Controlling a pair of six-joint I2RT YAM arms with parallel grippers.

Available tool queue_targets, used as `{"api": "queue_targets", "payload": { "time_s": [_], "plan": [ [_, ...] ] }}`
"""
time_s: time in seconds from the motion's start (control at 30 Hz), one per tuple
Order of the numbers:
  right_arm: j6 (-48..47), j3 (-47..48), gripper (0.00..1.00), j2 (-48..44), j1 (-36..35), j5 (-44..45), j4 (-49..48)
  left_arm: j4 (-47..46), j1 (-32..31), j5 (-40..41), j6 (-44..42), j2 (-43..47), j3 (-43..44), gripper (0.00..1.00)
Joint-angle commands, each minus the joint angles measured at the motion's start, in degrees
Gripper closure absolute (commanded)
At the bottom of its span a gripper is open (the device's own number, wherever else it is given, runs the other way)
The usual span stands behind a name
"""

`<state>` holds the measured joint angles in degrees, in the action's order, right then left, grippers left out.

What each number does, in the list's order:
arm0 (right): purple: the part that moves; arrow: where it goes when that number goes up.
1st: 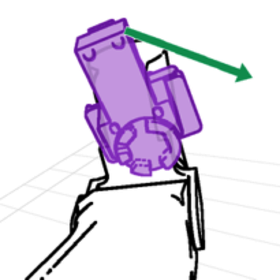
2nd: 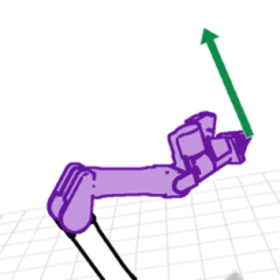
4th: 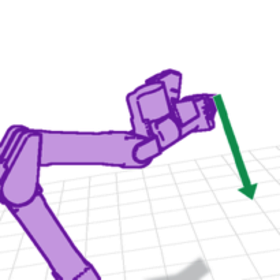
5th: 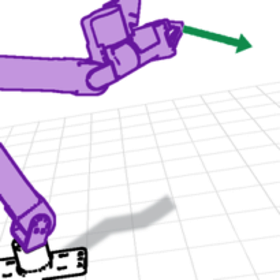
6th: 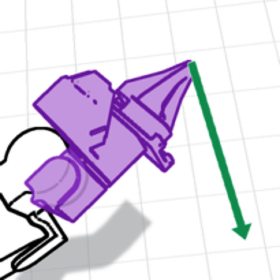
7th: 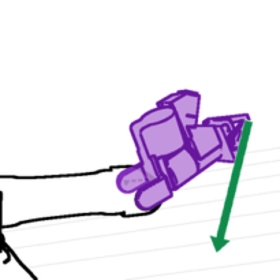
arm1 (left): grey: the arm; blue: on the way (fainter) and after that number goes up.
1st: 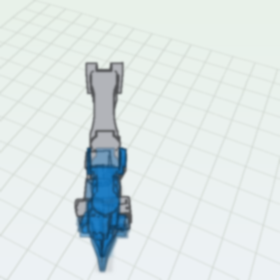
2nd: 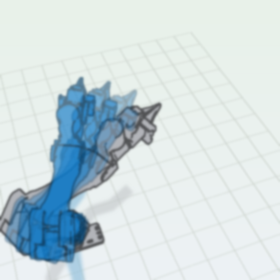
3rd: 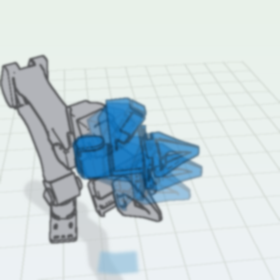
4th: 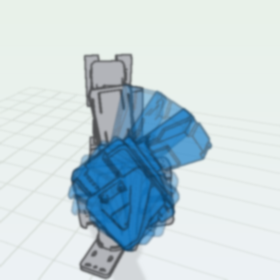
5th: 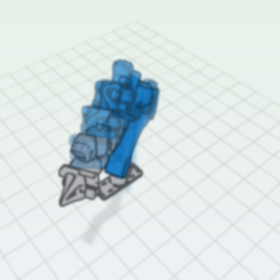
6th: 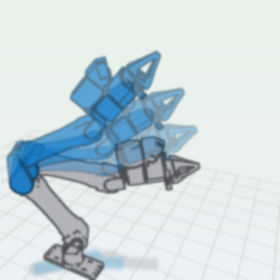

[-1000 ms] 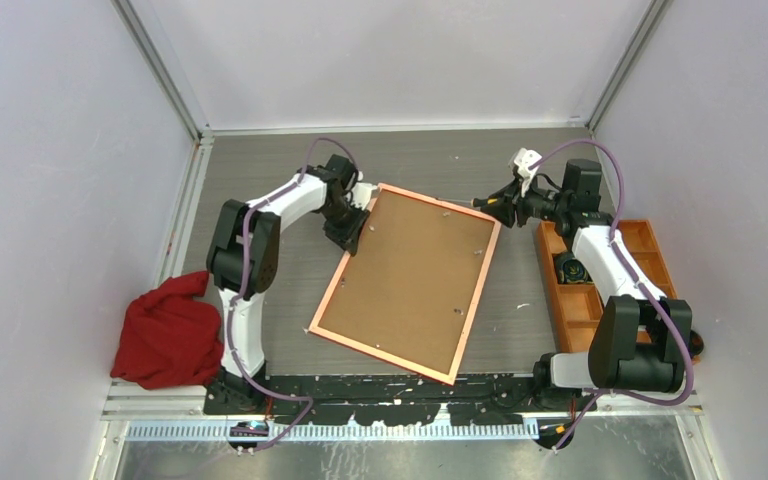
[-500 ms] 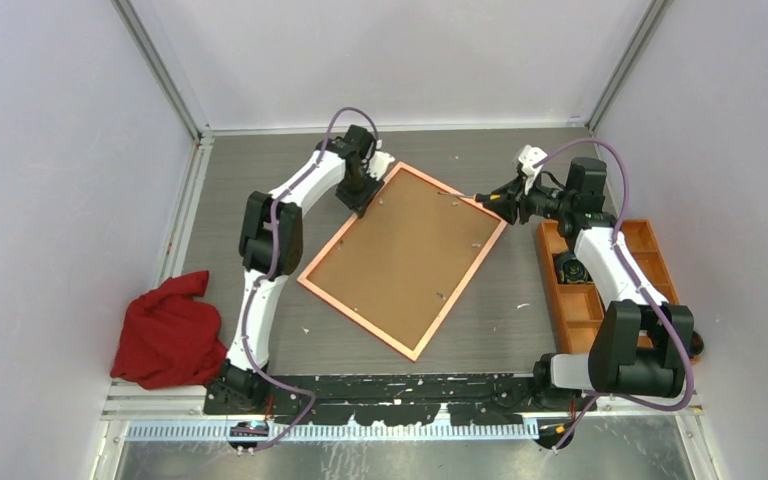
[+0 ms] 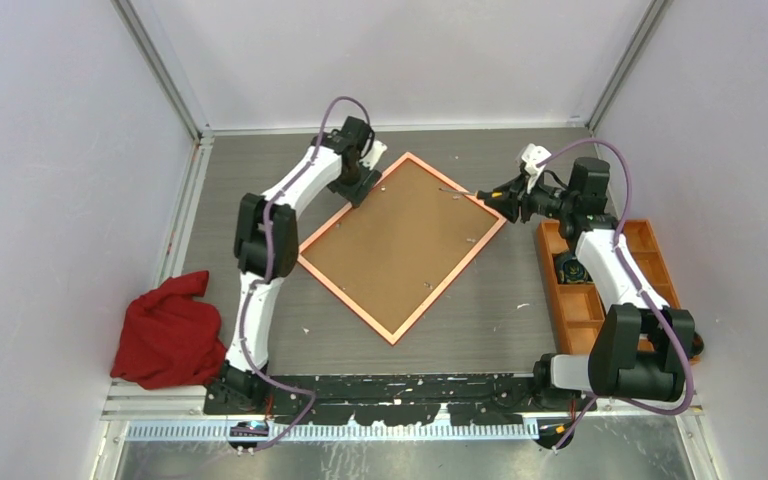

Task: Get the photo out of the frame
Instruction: Adjust the photo frame at the center of the board.

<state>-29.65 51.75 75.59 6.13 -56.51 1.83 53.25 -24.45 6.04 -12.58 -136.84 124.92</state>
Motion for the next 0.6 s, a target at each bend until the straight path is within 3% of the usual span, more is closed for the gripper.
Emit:
{"api": "queue_targets", "payload": {
  "time_s": [0.0, 0.27, 0.4, 0.57],
  "plan": [
    [1.0, 0.2, 0.99, -2.8, 0.2, -1.7, -4.1, -5.6, 1.3, -1.7, 5.4, 17.6, -12.0, 0.3],
    [2.2, -0.1, 0.99, -3.3, 0.3, -2.5, -4.9, -3.1, 8.0, -15.1, 10.2, 30.3, -33.8, 0.31],
    [2.8, -0.1, 0.99, -3.2, 0.3, -2.8, -5.3, -2.8, 12.6, -20.9, 13.1, 33.9, -40.9, 0.31],
    [3.2, -0.1, 0.99, -3.1, 0.3, -2.9, -5.3, -4.0, 13.9, -23.5, 14.2, 35.8, -46.7, 0.31]
  ]
}}
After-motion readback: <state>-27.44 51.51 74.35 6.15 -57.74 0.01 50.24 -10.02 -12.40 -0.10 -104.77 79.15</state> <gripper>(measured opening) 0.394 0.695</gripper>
